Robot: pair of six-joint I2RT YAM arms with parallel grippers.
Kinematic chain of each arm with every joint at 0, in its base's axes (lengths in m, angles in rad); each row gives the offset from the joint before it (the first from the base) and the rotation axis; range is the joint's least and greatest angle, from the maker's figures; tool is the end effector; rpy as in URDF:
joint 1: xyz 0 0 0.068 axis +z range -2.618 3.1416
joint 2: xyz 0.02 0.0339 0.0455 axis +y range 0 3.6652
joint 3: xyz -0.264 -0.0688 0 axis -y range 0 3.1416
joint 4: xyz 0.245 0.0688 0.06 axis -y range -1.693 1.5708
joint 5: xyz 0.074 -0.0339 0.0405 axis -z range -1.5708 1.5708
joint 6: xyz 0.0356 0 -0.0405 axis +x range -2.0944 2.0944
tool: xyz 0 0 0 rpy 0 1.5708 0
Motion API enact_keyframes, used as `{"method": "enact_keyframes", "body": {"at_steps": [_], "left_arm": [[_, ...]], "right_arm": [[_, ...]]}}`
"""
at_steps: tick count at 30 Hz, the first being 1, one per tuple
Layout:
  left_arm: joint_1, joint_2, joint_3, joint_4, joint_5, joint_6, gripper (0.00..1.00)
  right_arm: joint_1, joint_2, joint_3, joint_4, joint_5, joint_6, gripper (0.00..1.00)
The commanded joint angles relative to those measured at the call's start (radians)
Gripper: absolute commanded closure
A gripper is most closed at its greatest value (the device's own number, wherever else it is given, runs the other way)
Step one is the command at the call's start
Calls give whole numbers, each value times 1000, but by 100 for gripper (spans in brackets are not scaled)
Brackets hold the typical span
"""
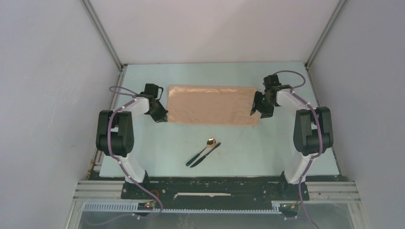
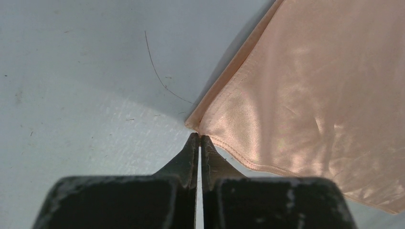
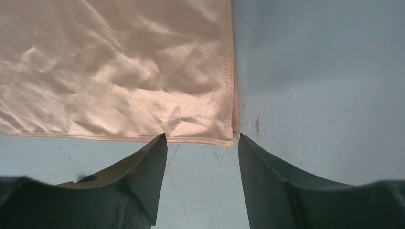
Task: Fold the napkin into a case and place the utensils inside
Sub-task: Smooth out the rectangle-folded napkin at the center of the board.
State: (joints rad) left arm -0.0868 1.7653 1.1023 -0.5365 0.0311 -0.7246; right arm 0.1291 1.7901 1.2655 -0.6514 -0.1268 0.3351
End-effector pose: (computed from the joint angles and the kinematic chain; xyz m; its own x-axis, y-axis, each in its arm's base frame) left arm 0.3394 -0.0306 0.1669 -0.7600 -0.5989 -0.2525 -0.5420 0.7984 -0.2622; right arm 0.3580 0.0510 0.1995 -0.9223 0.2092 -0.3248 0.1349 0.9622 0.2367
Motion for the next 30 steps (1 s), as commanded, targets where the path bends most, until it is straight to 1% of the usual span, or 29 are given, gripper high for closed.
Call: {"method": "enact_keyframes", "body": {"at_steps": [1, 6, 16, 25, 30], "left_arm": [[2, 11, 10, 2, 5, 14, 100], [5, 15, 5, 2, 6, 14, 100], [15, -20, -5, 2, -16, 20, 97], [28, 1, 15, 8, 5, 14, 96], [30, 11, 33, 10, 18, 17, 94]], "right_arm": [[-30, 27, 2, 17, -22, 15, 36], [-20, 34, 2, 0, -8, 4, 40], [-15, 37, 2, 12, -15, -2, 40], [-14, 32, 2, 15, -17, -8, 40], [-10, 34, 2, 22, -25, -8, 40]]}}
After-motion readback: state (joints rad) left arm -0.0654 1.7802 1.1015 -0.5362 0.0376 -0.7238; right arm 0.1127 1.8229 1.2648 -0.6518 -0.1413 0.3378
